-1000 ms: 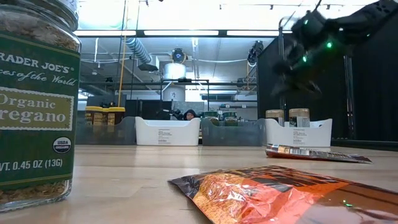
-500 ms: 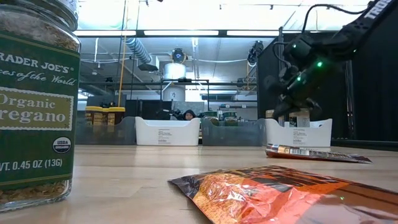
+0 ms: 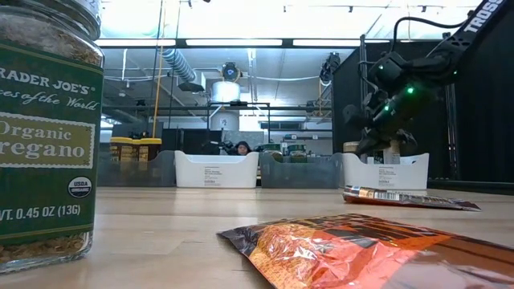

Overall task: Sort spices by type
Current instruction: Adjust the brown seasoning bottles in the right white bin

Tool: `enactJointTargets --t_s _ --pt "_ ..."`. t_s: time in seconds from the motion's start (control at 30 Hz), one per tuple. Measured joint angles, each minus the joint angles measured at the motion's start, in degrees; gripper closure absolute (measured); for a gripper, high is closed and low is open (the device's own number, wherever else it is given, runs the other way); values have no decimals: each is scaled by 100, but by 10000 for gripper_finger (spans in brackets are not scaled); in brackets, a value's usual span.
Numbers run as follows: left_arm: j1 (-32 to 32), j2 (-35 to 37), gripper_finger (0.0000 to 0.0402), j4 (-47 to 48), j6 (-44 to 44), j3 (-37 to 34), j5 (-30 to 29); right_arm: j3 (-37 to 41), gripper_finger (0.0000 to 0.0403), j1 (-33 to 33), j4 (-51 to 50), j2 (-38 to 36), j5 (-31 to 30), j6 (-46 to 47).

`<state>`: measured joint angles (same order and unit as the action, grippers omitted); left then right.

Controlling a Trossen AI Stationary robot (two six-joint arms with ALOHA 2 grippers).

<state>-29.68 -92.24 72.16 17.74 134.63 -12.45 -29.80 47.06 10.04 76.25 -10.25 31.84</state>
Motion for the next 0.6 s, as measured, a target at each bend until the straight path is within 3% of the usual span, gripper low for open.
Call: enactJointTargets --t_s 0.23,0.43,0.5,0.6 --pt "1 -1 55 0 -1 0 0 -179 403 156 60 0 90 -232" --pt "1 1 55 1 0 0 0 -769 402 61 -74 -2 1556 -373" --pt "1 0 55 30 0 0 0 -1009 402 -23 -493 -7 2036 -305" --pt "-3 -1 55 144 0 0 0 -1312 402 -148 -1806 -7 2049 -175"
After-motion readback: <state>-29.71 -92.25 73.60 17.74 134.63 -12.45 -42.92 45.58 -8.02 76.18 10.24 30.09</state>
